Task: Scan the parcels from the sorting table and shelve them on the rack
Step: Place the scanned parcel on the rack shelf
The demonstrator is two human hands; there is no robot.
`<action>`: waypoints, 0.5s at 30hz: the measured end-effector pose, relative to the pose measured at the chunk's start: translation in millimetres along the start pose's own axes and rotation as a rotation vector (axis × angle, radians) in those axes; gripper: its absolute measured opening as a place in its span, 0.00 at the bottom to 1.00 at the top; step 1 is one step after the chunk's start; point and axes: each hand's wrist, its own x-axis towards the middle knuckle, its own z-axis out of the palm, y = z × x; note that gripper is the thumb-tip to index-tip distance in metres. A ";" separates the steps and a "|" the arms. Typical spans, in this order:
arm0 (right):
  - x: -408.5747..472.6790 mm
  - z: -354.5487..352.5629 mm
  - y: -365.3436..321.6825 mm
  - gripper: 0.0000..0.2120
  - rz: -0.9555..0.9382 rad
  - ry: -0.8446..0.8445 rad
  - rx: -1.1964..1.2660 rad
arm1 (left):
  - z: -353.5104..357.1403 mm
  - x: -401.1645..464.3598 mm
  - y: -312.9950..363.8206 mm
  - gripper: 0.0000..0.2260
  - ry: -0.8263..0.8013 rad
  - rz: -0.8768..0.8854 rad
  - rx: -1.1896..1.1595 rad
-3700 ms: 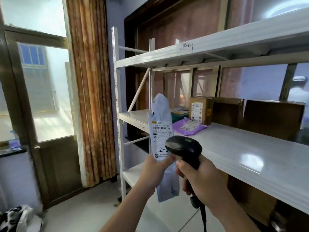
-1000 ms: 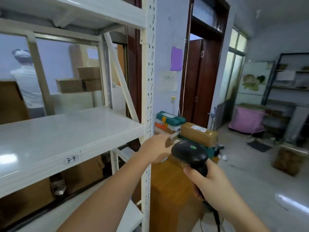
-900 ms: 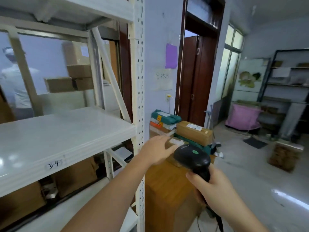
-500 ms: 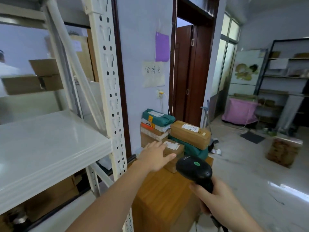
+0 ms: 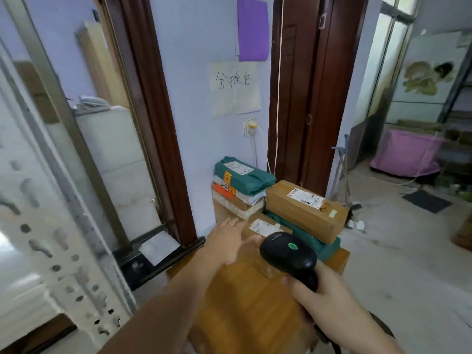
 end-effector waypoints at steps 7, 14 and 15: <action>105.4 -37.2 23.9 0.05 -0.045 -0.183 -0.030 | 24.7 63.4 0.3 0.27 -0.035 -0.169 -0.041; 180.0 -20.7 38.7 0.08 0.036 -0.356 -0.017 | 61.0 95.4 -37.5 0.32 -0.150 -0.422 -0.096; 188.8 -16.2 39.8 0.09 0.041 -0.376 -0.027 | 71.8 101.7 -46.9 0.30 -0.171 -0.457 -0.087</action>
